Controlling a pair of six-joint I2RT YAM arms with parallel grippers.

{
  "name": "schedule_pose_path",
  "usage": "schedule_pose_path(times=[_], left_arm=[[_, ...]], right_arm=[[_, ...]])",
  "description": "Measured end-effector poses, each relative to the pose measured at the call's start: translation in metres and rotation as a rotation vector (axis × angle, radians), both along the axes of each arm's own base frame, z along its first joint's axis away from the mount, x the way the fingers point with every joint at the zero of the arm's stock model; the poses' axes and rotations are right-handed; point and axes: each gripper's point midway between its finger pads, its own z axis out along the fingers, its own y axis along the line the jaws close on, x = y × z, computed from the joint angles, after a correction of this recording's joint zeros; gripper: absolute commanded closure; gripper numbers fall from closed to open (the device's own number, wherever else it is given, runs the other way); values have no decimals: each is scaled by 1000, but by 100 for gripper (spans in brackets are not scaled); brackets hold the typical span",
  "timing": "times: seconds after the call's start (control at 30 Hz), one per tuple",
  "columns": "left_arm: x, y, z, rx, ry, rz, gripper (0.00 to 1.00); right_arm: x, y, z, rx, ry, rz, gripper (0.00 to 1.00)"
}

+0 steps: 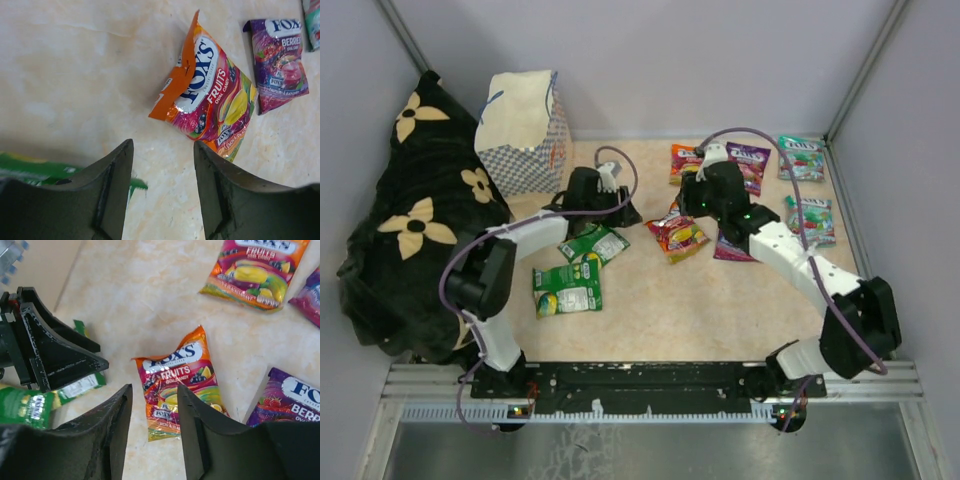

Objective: Take the snacks out of the paper bag
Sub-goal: Adjust the snack at the center of the board.

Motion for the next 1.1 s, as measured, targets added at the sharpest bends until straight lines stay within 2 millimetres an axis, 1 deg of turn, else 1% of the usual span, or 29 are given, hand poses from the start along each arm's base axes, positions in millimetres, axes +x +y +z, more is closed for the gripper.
schedule_pose_path(times=[0.03, 0.13, 0.17, 0.27, 0.3, 0.4, 0.5, 0.6, 0.8, 0.9, 0.93, 0.97, 1.03, 1.07, 1.1], left_arm=[[0, -9, -11, 2, 23, -21, 44], [-1, -37, -36, 13, 68, -82, 47], [0, -45, -40, 13, 72, -97, 48], [7, -69, -42, 4, 62, -137, 54], [9, -75, -43, 2, 58, -145, 56], [15, -80, -48, 6, 53, -148, 58], [26, -80, -57, 15, 54, -137, 58], [38, -82, -65, 26, 55, -131, 58], [62, -90, -62, 30, 19, -123, 58], [72, -95, -61, 34, 5, -124, 58], [75, -96, -61, 37, 4, -126, 58], [75, -96, -61, 38, 4, -127, 58], [76, -95, -60, 43, 7, -127, 54], [76, -94, -59, 44, 5, -127, 50], [75, -92, -58, 47, 4, -125, 42]], right_arm=[[4, 0, -10, -20, 13, 3, 63], [11, 0, -55, -87, 84, 22, 73], [11, -1, -72, -108, 114, 29, 76], [11, -8, -115, -147, 199, 28, 77], [11, -11, -126, -153, 221, 23, 77], [8, -20, -150, -161, 269, 6, 80], [3, -25, -165, -148, 294, -11, 82], [-3, -23, -172, -113, 309, -16, 82], [-8, -18, -180, -31, 318, -48, 82], [-7, -17, -180, -2, 318, -63, 81], [-6, -16, -179, 3, 318, -67, 79], [-6, -16, -179, 5, 318, -68, 74], [-7, -16, -179, 7, 322, -71, 53], [-7, -17, -179, 2, 327, -69, 45], [-7, -17, -176, -8, 333, -65, 39]])
